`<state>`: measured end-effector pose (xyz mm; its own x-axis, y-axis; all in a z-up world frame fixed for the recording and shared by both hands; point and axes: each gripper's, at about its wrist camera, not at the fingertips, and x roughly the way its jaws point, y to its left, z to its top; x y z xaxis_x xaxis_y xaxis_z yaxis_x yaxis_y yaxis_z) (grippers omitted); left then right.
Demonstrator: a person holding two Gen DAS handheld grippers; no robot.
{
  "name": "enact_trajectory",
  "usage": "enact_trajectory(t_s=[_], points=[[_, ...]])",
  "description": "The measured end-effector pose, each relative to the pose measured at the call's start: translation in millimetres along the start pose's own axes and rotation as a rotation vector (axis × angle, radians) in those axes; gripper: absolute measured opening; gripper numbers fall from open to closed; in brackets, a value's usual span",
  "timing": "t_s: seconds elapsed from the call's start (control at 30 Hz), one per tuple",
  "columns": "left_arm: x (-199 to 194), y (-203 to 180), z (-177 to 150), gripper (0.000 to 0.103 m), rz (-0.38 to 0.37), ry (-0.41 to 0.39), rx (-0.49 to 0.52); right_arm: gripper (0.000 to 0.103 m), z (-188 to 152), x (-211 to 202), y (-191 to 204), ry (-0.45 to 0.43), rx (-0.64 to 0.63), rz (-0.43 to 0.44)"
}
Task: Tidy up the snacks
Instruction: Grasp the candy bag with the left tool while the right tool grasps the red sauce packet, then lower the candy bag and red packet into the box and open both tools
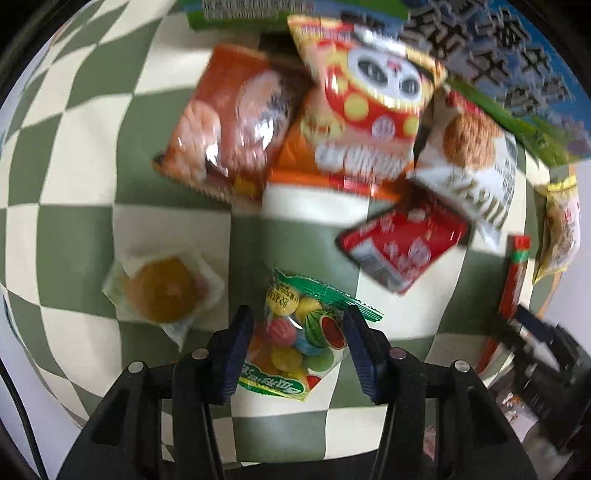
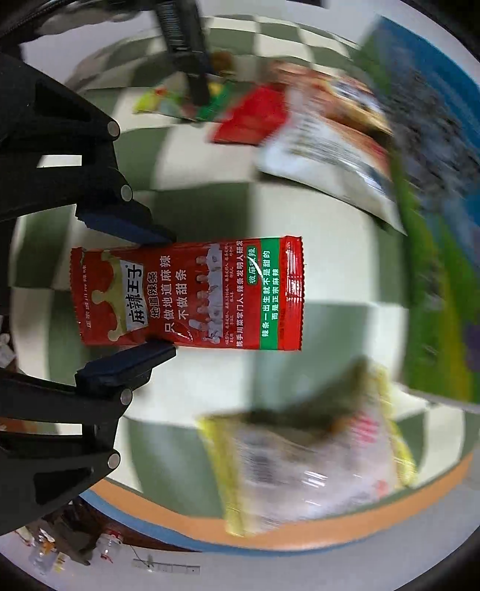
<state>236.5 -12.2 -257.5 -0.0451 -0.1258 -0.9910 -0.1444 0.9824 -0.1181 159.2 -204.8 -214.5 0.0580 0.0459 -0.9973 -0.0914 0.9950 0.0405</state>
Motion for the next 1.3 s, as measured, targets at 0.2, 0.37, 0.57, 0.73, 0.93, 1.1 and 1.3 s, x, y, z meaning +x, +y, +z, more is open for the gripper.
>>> enact_trajectory(t_s=[0.2, 0.37, 0.57, 0.73, 0.93, 1.1, 1.3], points=[[13.6, -12.1, -11.1, 0.053, 0.021, 0.066, 0.104, 0.066, -10.4, 5.5, -10.0, 0.025, 0.076, 0.086], [-15.6, -35.8, -14.8, 0.054, 0.031, 0.021, 0.224, 0.071, -6.6, 2.0, -16.2, 0.005, 0.078, 0.077], [-0.1, -70.0, -43.1, 0.066, 0.154, 0.065, 0.460, 0.071, 2.6, 3.0, -1.7, 0.002, 0.045, 0.028], [25.5, -51.5, -47.4, 0.052, 0.202, 0.054, 0.347, 0.073, -11.7, 10.1, 22.1, -0.003, 0.013, -0.007], [30.5, -27.9, -39.4, 0.050, 0.104, 0.037, 0.110, 0.071, -25.2, 21.6, 43.0, -0.008, -0.023, -0.028], [26.1, -17.0, -50.2, 0.046, 0.113, 0.018, 0.094, 0.052, -30.4, 32.6, 59.0, -0.050, -0.081, -0.095], [-29.7, -15.1, -50.0, 0.045, 0.057, -0.040, 0.083, 0.049, -37.2, -9.7, 59.4, -0.080, -0.054, 0.065]])
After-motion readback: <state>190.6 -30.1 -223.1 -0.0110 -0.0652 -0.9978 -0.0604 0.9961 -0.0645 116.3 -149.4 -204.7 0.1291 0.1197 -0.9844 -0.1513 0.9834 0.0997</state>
